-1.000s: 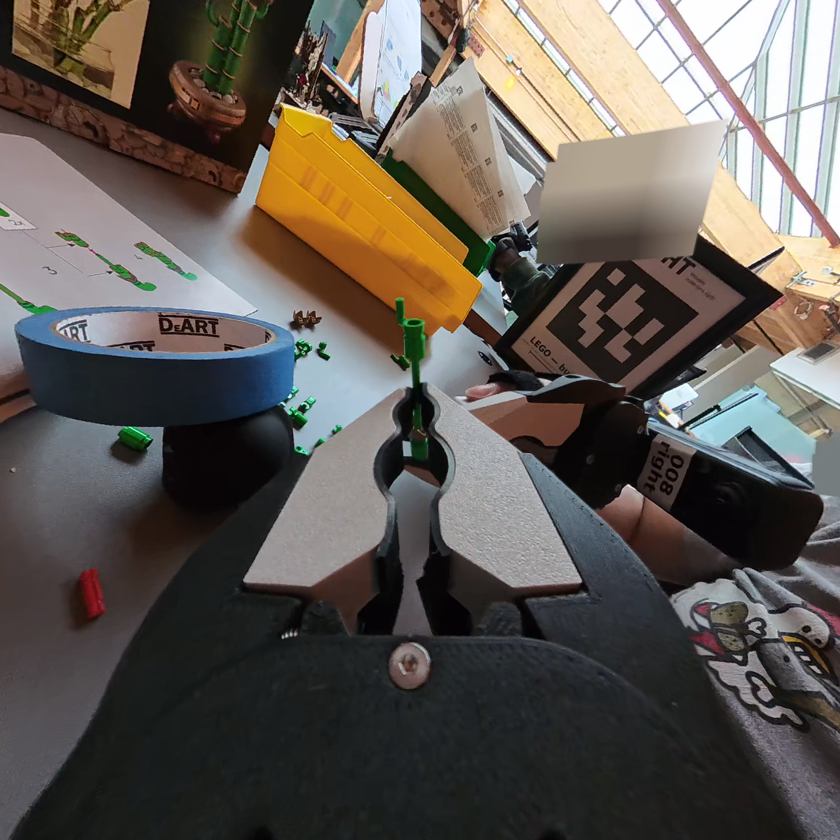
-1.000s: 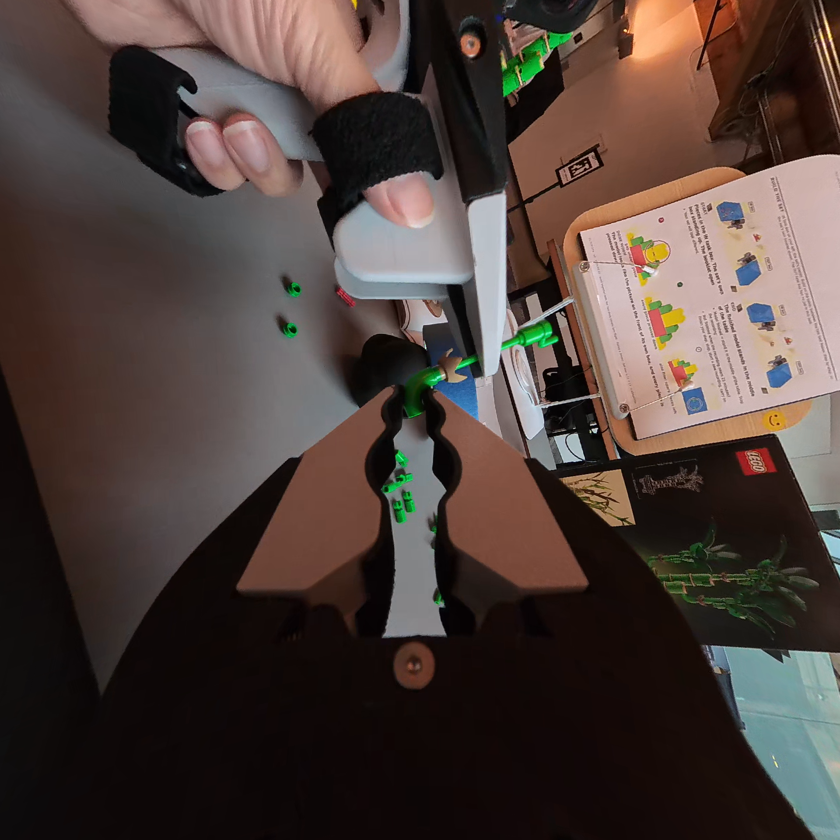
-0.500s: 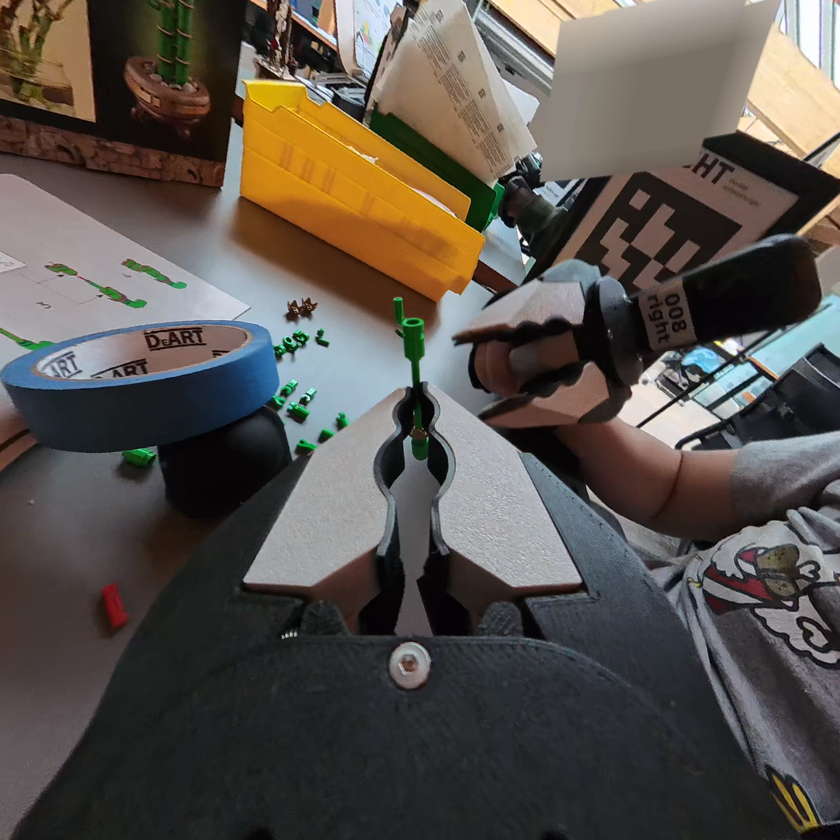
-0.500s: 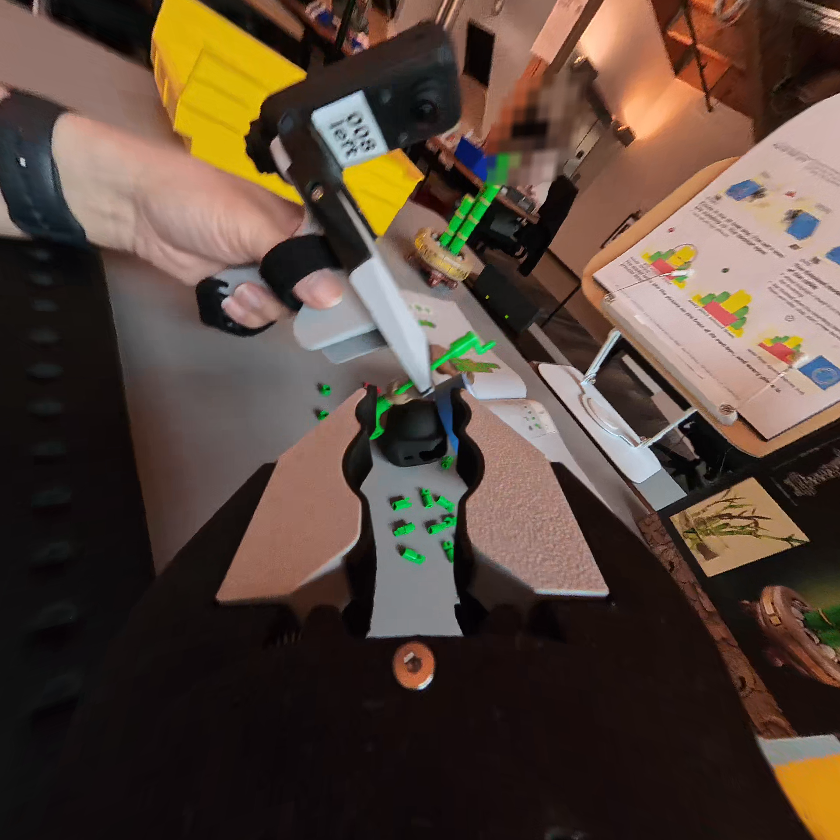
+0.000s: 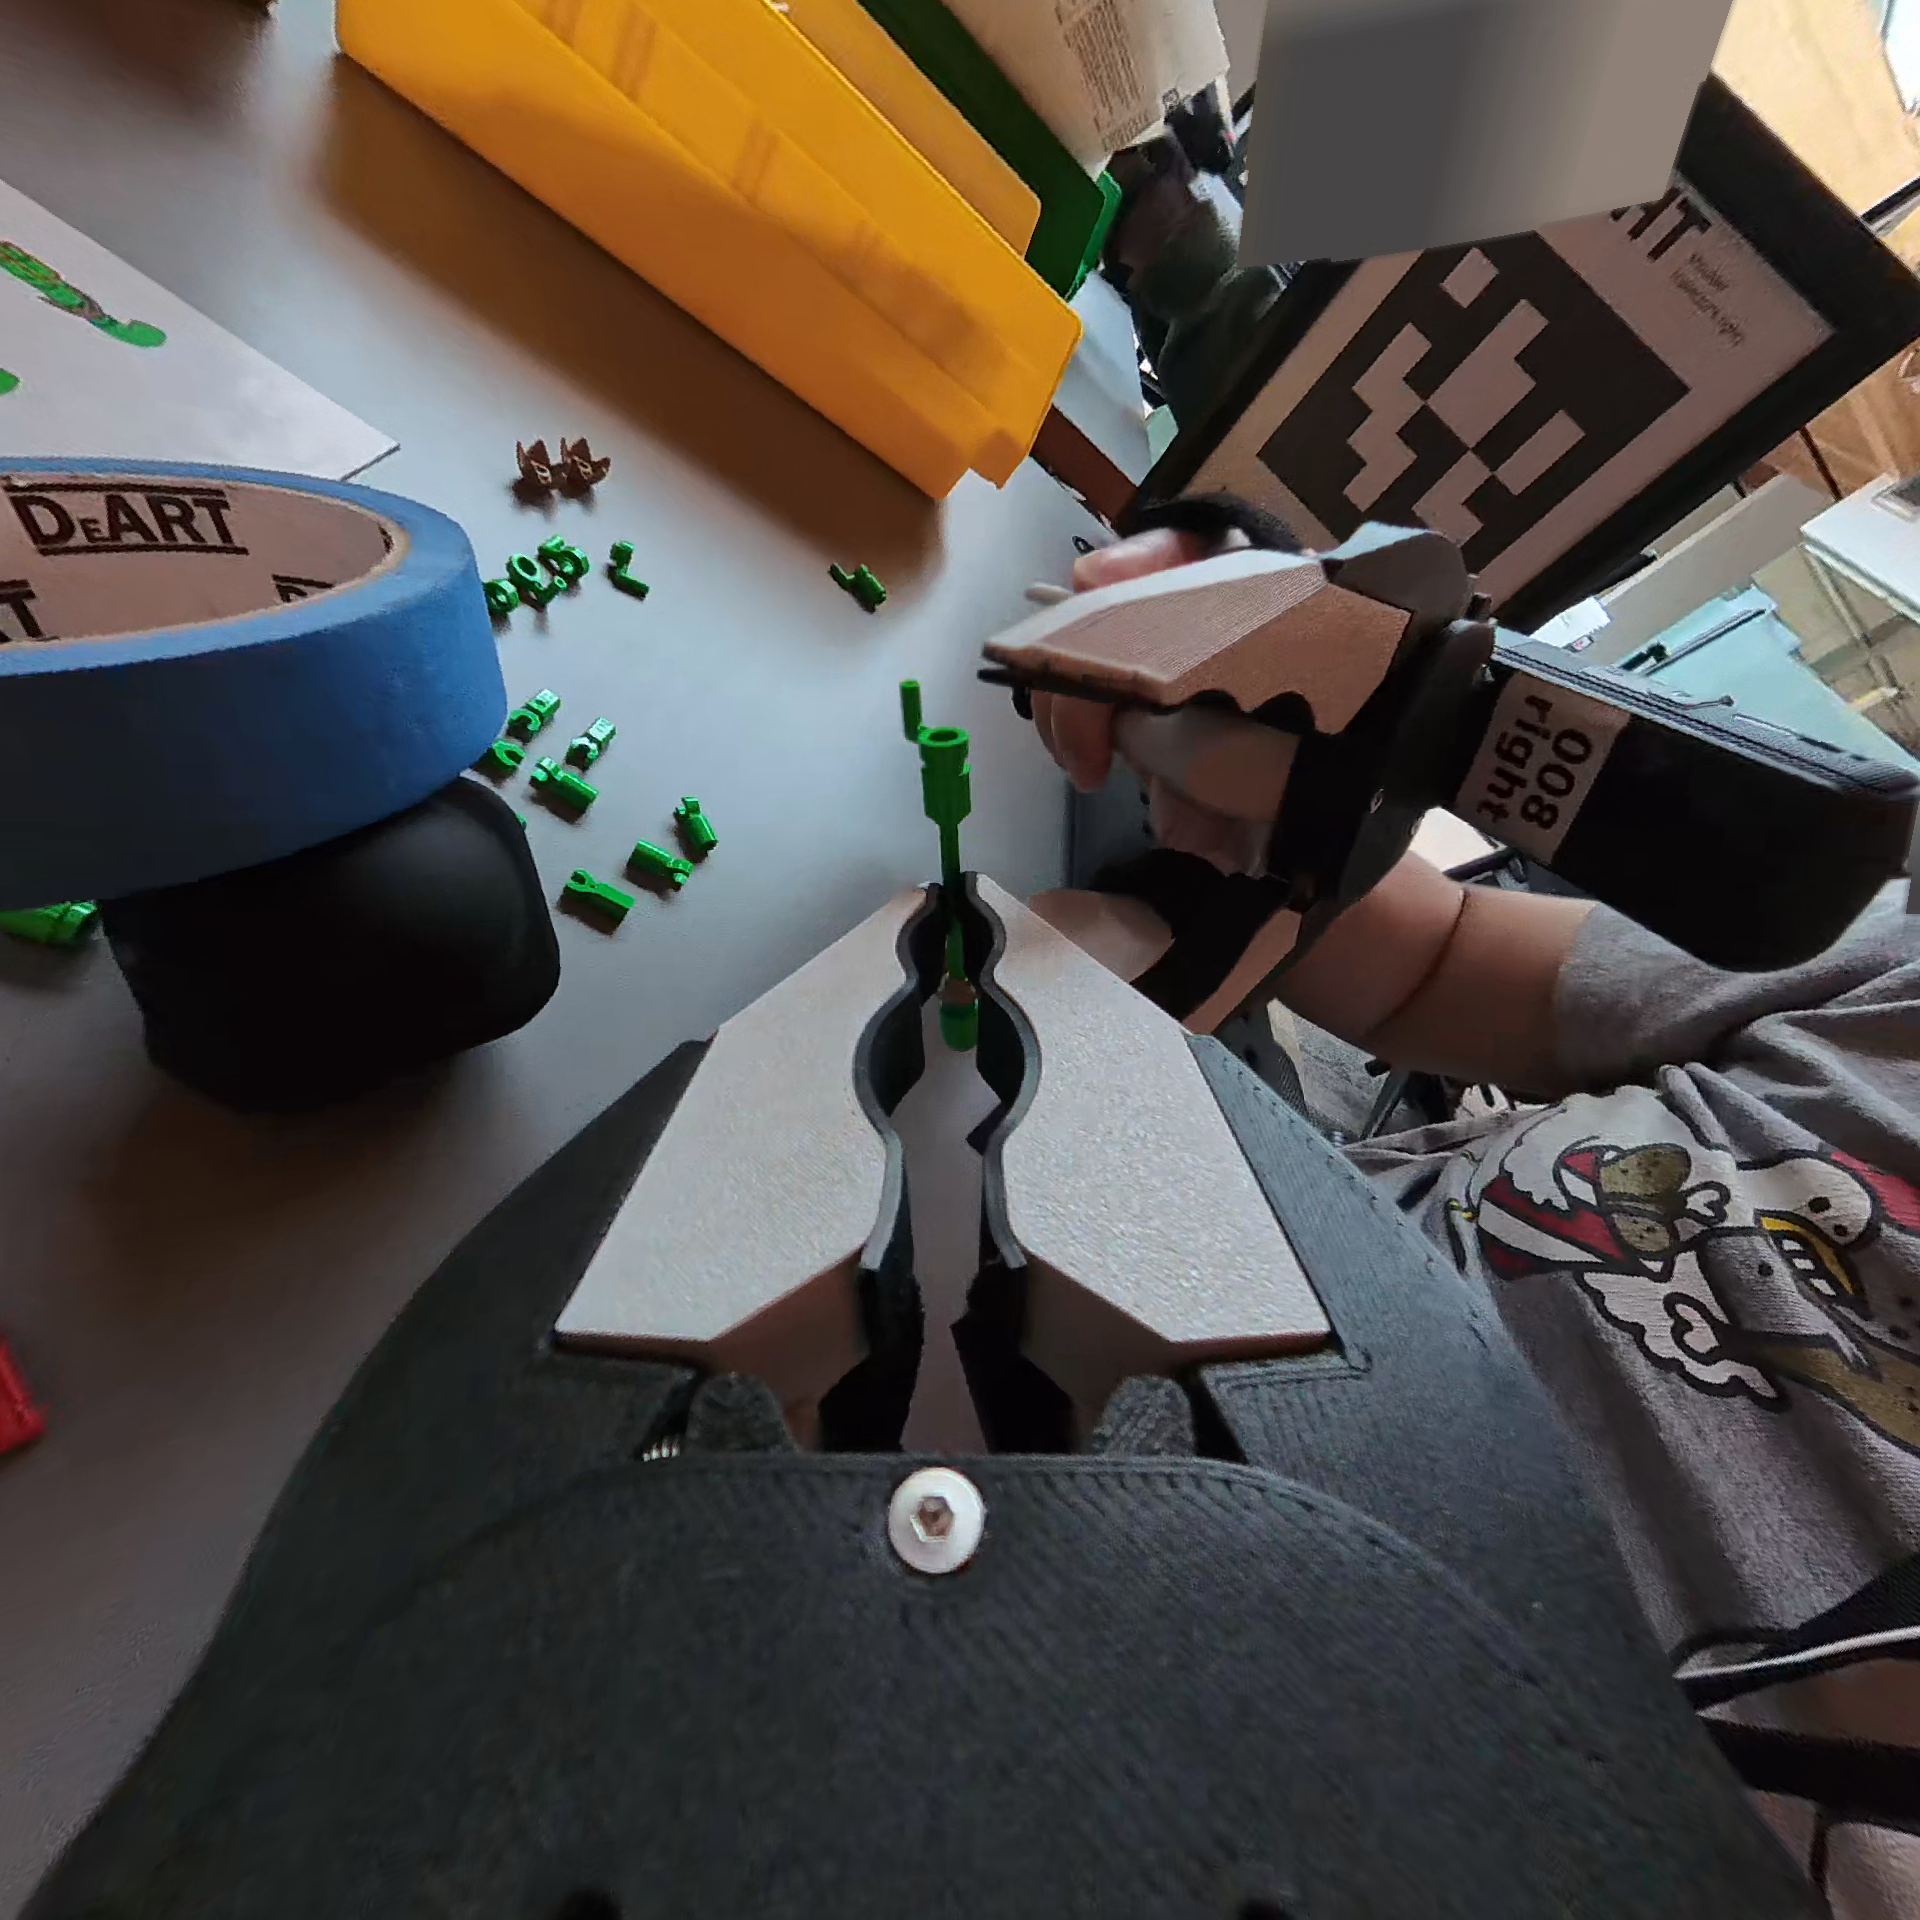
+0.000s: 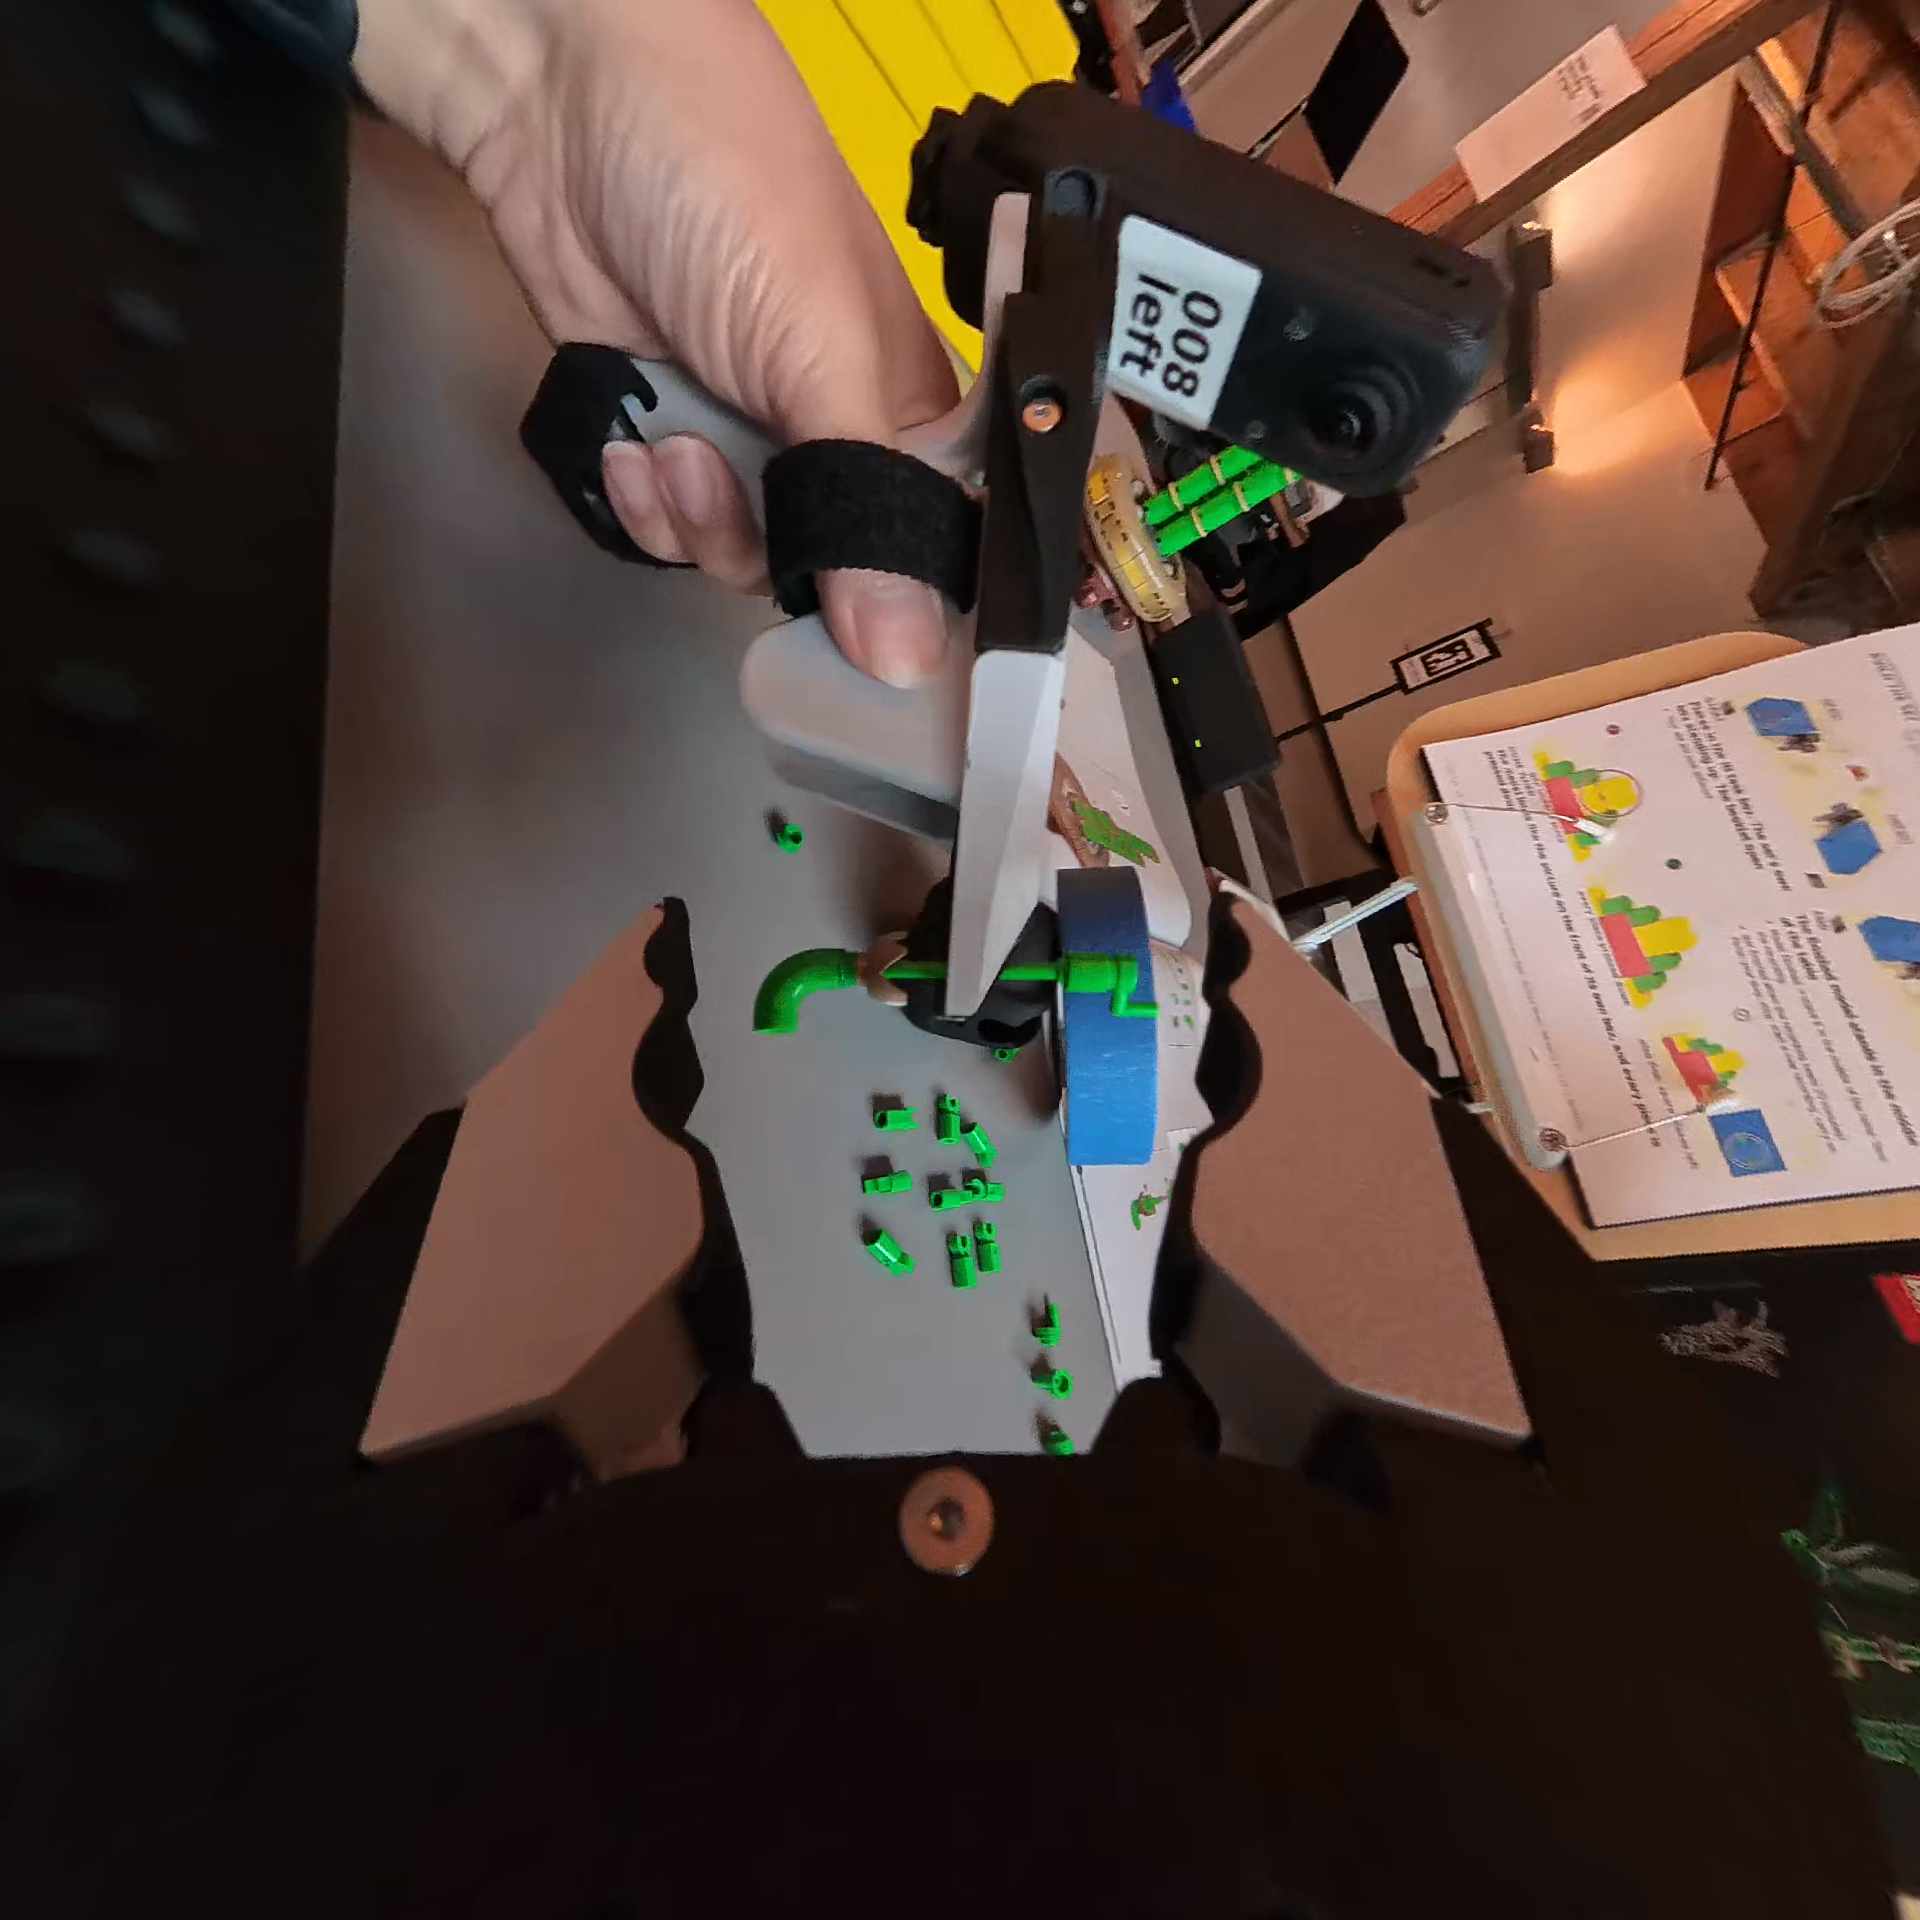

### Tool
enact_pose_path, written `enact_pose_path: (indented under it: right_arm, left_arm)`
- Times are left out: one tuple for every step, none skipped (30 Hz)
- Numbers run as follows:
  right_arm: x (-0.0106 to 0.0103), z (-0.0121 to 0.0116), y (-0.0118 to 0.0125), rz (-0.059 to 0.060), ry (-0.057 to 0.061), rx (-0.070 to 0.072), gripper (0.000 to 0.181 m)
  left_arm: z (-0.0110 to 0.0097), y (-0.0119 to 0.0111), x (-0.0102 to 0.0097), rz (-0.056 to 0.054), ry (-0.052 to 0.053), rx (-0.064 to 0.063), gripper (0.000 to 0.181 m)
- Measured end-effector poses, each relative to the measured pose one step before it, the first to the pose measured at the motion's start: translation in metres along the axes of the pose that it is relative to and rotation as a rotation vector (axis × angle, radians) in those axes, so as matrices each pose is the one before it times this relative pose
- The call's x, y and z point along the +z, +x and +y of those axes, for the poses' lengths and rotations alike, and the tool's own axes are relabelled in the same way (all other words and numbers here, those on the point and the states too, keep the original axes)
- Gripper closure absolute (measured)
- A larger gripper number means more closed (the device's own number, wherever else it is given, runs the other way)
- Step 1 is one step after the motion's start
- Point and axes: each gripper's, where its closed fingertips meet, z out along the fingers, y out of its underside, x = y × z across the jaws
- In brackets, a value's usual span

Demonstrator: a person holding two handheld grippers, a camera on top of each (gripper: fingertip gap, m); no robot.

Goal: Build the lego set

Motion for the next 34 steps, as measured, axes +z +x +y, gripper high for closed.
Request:
enact_pose_path:
  right_arm:
    - [0.00140,0.00151,-0.00124,-0.0102,-0.0119,0.0007,0.085]
    - [0.00089,0.00146,0.00058,0.0002,-0.0102,0.0015,0.087]
    - [0.00059,0.00146,-0.00045,-0.0075,-0.0073,0.0021,0.092]
    - [0.00063,0.00161,-0.00081,-0.0097,-0.0062,0.0078,0.097]
    - [0.00081,0.00143,-0.00023,-0.0059,-0.0064,0.0122,0.100]
    - [0.00063,0.00129,0.00131,0.0044,-0.0067,0.0100,0.102]
    - [0.00054,0.00108,0.00131,0.0056,-0.0064,0.0045,0.102]
    - [0.00041,0.00090,0.00108,0.0054,-0.0063,0.0029,0.101]
    - [0.00028,0.00042,0.00045,0.0024,-0.0028,0.0036,0.101]
    - [0.00035,-0.00004,-0.00051,-0.0035,-0.0006,0.0054,0.102]
    - [0.00031,0.00003,-0.00143,-0.0089,-0.0019,0.0013,0.105]
    - [0.00024,0.00011,-0.00008,0.0018,-0.0023,-0.0043,0.105]
    - [0.00042,0.00038,-0.00042,-0.0010,-0.0033,-0.0056,0.105]
    - [0.00033,0.00062,-0.00084,-0.0036,-0.0030,-0.0008,0.105]
    - [0.00025,0.00055,-0.00031,-0.0006,-0.0015,0.0015,0.105]
    - [0.00012,0.00014,-0.00032,-0.0007,0.0002,0.0001,0.105]
    - [-0.00009,0.00020,-0.00048,-0.0014,0.0001,-0.0002,0.105]
    - [-0.00017,0.00027,-0.00067,-0.0037,-0.0017,0.0003,0.105]
    - [-0.00016,0.00024,-0.00063,-0.0052,-0.0018,0.0021,0.106]
    - [-0.00051,-0.00013,0.00002,-0.0002,0.0015,-0.0005,0.107]
    - [-0.00053,-0.00017,0.00033,0.0006,0.0010,-0.0005,0.109]
    - [-0.00105,-0.00089,0.00154,0.0053,0.0047,0.0049,0.117]
    - [-0.00213,-0.00112,0.00107,-0.0026,0.0065,-0.0006,0.128]
    - [-0.00121,0.00052,0.00087,-0.0007,0.0010,0.0052,0.128]
    - [-0.00077,-0.00043,0.00192,0.0088,0.0092,0.0088,0.128]
    - [-0.00060,-0.00079,0.00112,0.0042,0.0075,0.0069,0.127]
    - [-0.00036,0.00032,0.00007,-0.0019,-0.0005,0.0074,0.127]
    - [0.00031,0.00052,-0.00094,-0.0066,-0.0023,0.0076,0.125]
    - [0.00022,0.00031,-0.00008,0.0017,-0.0013,0.0023,0.125]
    - [-0.00005,-0.00014,-0.00161,-0.0065,-0.0003,-0.0079,0.121]
    - [0.00016,-0.00016,-0.00128,-0.0042,-0.0020,-0.0008,0.117]
    - [0.00036,-0.00006,-0.00174,-0.0099,-0.0012,0.0038,0.112]
    - [0.00031,0.00088,-0.00081,-0.0034,-0.0040,0.0010,0.110]
    - [0.00041,0.00126,-0.00098,-0.0030,-0.0057,-0.0062,0.108]
  left_arm:
    - [0.00035,0.00002,0.00008,0.0003,-0.0023,-0.0002,0.181]
    - [0.00018,-0.00002,-0.00003,0.0000,-0.0007,-0.0006,0.181]
    - [-0.00022,0.00064,-0.00009,0.0045,0.0013,-0.0021,0.181]
    - [-0.00039,0.00067,0.00004,0.0054,0.0023,-0.0028,0.181]
    - [0.00002,0.00023,0.00010,0.0028,0.0005,-0.0029,0.181]
    - [0.00035,0.00016,0.00026,0.0015,-0.0016,-0.0018,0.181]
    - [0.00035,0.00027,0.00029,0.0006,-0.0022,0.0005,0.181]
    - [-0.00007,0.00001,0.00025,-0.0018,0.0004,0.0019,0.181]
    - [-0.00021,-0.00001,-0.00013,-0.0016,0.0009,0.0013,0.181]
    - [-0.00005,-0.00007,-0.00022,-0.0013,0.0000,0.0009,0.181]
    - [0.00006,-0.00020,-0.00017,-0.0005,0.0007,-0.0013,0.181]
    - [0.00013,-0.00033,-0.00003,-0.0003,-0.0004,-0.0039,0.181]
    - [0.00059,-0.00040,0.00013,-0.0013,-0.0029,-0.0033,0.181]
    - [0.00064,-0.00058,0.00019,-0.0033,-0.0033,0.0001,0.181]
    - [0.00038,-0.00031,0.00021,-0.0030,-0.0021,0.0019,0.181]
    - [0.00034,-0.00007,0.00010,-0.0018,-0.0029,0.0027,0.181]
    - [0.00055,-0.00006,0.00031,-0.0018,-0.0037,0.0014,0.181]
    - [0.00071,-0.00016,0.00035,-0.0021,-0.0047,0.0011,0.181]
    - [0.00056,-0.00004,0.00037,-0.0013,-0.0032,0.0012,0.181]
    - [0.00037,0.00015,0.00021,0.0002,-0.0018,-0.0001,0.181]
    - [0.00087,-0.00022,0.00051,-0.0011,-0.0053,-0.0004,0.181]
    - [0.00292,-0.00014,0.00132,-0.0018,-0.0181,0.0038,0.181]
    - [0.00210,0.00107,0.00180,0.0027,-0.0132,0.0044,0.181]
    - [-0.00144,0.00022,0.00029,-0.0031,0.0084,0.0028,0.181]
    - [-0.00174,0.00074,-0.00032,0.0007,0.0102,0.0043,0.181]
    - [-0.00086,0.00053,-0.00032,0.0027,0.0056,0.0010,0.181]
    - [0.00005,-0.00032,-0.00012,0.0010,-0.0004,-0.0037,0.181]
    - [0.00005,-0.00043,-0.00014,0.0025,-0.0002,-0.0083,0.181]
    - [-0.00001,-0.00058,-0.00024,0.0016,0.0011,-0.0094,0.181]
    - [-0.00098,-0.00047,-0.00072,0.0032,0.0075,-0.0101,0.181]
    - [-0.00083,0.00007,-0.00088,0.0061,0.0055,-0.0093,0.181]
    - [-0.00040,-0.00009,-0.00063,0.0035,0.0033,-0.0073,0.181]
    - [-0.00033,-0.00054,-0.00047,-0.0008,0.0020,-0.0052,0.181]
    - [-0.00017,-0.00024,-0.00041,0.0007,0.0015,-0.0044,0.181]
